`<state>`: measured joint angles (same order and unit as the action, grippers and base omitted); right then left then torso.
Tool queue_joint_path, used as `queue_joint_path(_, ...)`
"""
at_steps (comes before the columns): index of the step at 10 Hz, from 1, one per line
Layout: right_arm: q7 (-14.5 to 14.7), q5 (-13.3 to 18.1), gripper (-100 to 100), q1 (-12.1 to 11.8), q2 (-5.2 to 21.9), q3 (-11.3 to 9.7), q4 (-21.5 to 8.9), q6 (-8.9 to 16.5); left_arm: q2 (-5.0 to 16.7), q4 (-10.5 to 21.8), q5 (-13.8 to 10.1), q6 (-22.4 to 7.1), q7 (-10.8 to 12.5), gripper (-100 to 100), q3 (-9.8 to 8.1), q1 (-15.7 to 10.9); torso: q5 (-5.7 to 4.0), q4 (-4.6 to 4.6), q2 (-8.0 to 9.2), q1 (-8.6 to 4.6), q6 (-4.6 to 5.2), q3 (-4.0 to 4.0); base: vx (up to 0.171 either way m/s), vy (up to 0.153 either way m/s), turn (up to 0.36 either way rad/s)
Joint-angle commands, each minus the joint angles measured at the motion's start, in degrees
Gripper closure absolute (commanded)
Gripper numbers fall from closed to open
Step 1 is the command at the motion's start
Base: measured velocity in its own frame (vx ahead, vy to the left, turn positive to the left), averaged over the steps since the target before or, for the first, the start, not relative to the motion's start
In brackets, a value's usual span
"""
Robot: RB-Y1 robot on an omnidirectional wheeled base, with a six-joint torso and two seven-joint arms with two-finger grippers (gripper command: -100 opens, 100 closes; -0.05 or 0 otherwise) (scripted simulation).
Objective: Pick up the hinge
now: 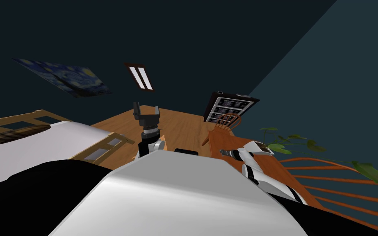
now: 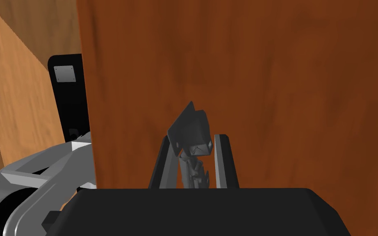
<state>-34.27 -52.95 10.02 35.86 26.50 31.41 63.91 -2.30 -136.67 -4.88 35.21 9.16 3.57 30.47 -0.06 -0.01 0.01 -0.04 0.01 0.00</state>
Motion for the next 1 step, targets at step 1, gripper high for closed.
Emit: queue_joint_path(1, 0.0, 0.0, 0, 0.0, 0.0, 0.0, 0.0, 0.0, 0.0, 0.0, 0.0, 0.0, 0.0, 0, 0.00, 0.0, 0.00, 0.00, 0.00, 0.00, 0.00, 0.00, 0.000, 0.000, 0.000)
